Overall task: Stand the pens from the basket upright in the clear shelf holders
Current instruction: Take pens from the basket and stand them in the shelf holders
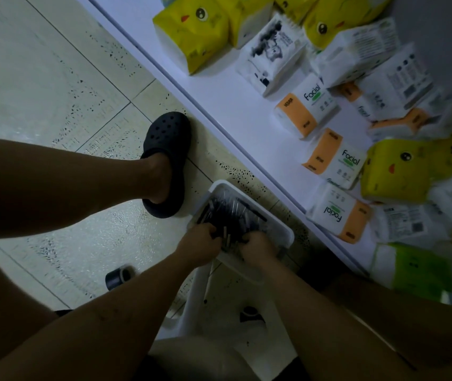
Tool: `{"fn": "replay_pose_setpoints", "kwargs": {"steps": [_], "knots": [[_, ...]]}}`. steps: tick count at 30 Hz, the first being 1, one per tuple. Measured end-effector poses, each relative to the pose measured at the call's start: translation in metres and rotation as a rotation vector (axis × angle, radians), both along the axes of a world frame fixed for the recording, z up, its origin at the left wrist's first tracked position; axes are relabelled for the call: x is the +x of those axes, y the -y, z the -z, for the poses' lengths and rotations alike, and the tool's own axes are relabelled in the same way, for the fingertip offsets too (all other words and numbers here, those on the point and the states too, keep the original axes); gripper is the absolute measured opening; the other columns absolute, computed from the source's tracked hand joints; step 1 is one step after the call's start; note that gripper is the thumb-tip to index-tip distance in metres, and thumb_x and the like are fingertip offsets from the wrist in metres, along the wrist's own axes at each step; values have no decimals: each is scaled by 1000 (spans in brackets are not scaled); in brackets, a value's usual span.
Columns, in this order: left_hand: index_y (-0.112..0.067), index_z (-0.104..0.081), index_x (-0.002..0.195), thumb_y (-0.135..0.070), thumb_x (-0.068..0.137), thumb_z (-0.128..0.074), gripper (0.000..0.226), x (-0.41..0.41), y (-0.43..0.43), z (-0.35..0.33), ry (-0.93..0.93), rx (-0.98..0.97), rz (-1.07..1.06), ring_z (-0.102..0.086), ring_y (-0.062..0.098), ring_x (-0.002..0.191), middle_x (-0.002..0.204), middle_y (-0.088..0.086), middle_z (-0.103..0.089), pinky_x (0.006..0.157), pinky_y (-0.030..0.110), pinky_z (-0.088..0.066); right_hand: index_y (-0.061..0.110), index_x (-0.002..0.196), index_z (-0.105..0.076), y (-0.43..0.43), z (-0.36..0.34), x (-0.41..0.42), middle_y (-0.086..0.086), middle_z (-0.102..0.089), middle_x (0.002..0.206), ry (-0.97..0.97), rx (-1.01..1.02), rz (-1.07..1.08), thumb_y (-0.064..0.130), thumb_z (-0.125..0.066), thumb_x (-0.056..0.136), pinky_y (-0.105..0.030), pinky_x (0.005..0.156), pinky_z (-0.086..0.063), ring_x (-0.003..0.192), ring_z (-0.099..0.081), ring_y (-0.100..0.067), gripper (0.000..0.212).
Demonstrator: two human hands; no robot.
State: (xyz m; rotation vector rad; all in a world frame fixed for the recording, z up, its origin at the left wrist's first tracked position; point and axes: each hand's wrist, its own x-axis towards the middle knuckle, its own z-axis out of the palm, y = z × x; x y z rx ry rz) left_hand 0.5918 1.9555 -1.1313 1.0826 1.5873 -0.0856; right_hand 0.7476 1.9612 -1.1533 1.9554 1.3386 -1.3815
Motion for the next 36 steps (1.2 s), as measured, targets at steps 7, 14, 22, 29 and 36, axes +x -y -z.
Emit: {"fn": "replay_pose_setpoints", "kwargs": {"steps": [7, 14, 22, 29, 36], "knots": [[-14, -56, 84, -20, 92, -53, 10, 27, -9, 28, 6, 41, 113, -54, 18, 73, 81, 5, -57, 59, 25, -43, 9, 113, -70, -15, -31, 1, -10, -64, 123, -68, 156, 158, 1, -50, 96, -41, 98, -49, 110, -59, -27, 28], [0, -57, 115, -42, 78, -48, 56, 43, -24, 58, 1, -117, -28, -53, 41, 110, 120, 23, -56, 97, 46, -46, 13, 103, -72, -8, -47, 8, -10, -69, 103, -70, 123, 228, 2, -47, 97, -33, 73, -55, 84, -64, -26, 28], [-2, -53, 123, -33, 85, -47, 50, 47, -24, 68, -6, -132, 25, -45, 44, 120, 122, 23, -55, 103, 51, -38, 12, 106, -72, -16, -55, 7, -12, -69, 107, -88, 132, 275, 3, -52, 96, -40, 86, -56, 94, -65, -29, 24], [2, -63, 102, -6, 87, -55, 18, 42, -16, 51, -26, 95, -271, -61, 38, 97, 99, 20, -65, 81, 37, -49, 11, 107, -72, -10, -64, 11, -9, -69, 110, -107, 179, 268, 2, -54, 94, -27, 79, -54, 94, -65, -22, 24], [1, -65, 95, -1, 89, -51, 15, 31, -31, 12, -67, 241, -108, -63, 30, 85, 92, 18, -67, 74, 35, -52, 10, 106, -72, 7, -84, 26, -9, -68, 111, -81, 266, 271, 5, -54, 96, 1, 54, -41, 83, -58, -12, 22]]}}
